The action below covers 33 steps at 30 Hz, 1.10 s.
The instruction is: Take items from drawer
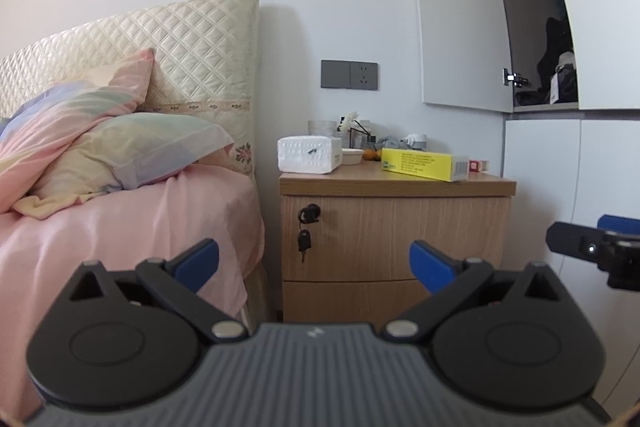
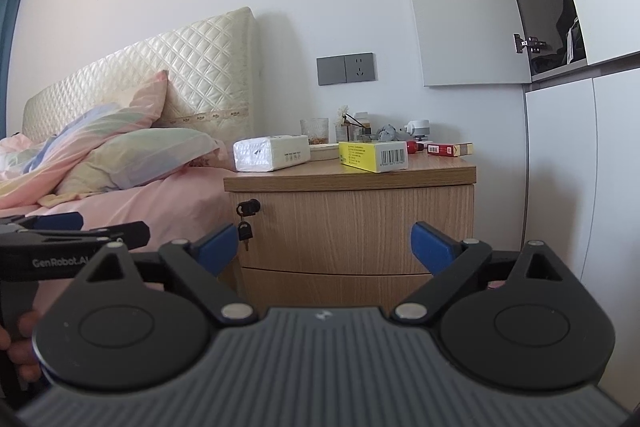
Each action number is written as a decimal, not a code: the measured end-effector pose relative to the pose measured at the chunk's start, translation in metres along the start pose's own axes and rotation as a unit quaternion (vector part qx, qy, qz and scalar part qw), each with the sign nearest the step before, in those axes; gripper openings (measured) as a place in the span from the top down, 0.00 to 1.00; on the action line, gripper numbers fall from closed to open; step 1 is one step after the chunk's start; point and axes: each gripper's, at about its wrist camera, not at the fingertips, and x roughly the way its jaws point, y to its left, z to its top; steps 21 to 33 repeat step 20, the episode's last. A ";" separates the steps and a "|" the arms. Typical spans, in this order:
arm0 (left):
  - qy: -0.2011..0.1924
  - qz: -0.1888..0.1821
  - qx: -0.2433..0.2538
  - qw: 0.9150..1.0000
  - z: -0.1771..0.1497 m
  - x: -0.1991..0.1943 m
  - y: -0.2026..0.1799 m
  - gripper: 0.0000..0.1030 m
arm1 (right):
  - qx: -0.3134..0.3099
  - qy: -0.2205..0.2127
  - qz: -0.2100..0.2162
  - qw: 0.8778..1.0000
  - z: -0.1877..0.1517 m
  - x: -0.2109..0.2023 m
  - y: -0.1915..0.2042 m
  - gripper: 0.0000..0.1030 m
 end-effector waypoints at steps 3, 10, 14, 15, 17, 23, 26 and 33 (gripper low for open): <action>0.000 -0.001 0.000 1.000 0.000 0.000 0.001 0.00 | -0.001 0.000 0.000 1.000 0.000 0.000 0.000 0.08; 0.001 -0.004 0.002 1.000 0.000 0.000 0.001 0.00 | -0.001 0.001 -0.003 1.000 0.000 0.001 0.003 0.08; 0.002 -0.005 -0.001 1.000 -0.001 0.000 0.001 0.00 | 0.000 0.001 -0.003 1.000 0.000 0.001 0.003 0.08; 0.002 -0.006 0.000 1.000 -0.001 0.000 0.000 0.00 | 0.000 0.001 -0.002 1.000 0.000 0.001 0.003 0.08; 0.002 -0.010 0.001 1.000 -0.001 0.000 0.000 0.00 | 0.000 0.001 -0.002 1.000 0.000 0.001 0.004 0.08; 0.001 -0.016 0.002 1.000 -0.001 -0.001 -0.001 0.00 | 0.000 0.002 -0.001 1.000 0.000 0.002 0.003 0.08; 0.001 -0.016 0.002 1.000 -0.001 -0.001 -0.001 0.00 | 0.000 0.002 -0.001 1.000 0.000 0.002 0.003 0.08; 0.001 -0.016 0.002 1.000 -0.001 -0.001 -0.001 0.00 | 0.000 0.002 -0.001 1.000 0.000 0.002 0.003 0.08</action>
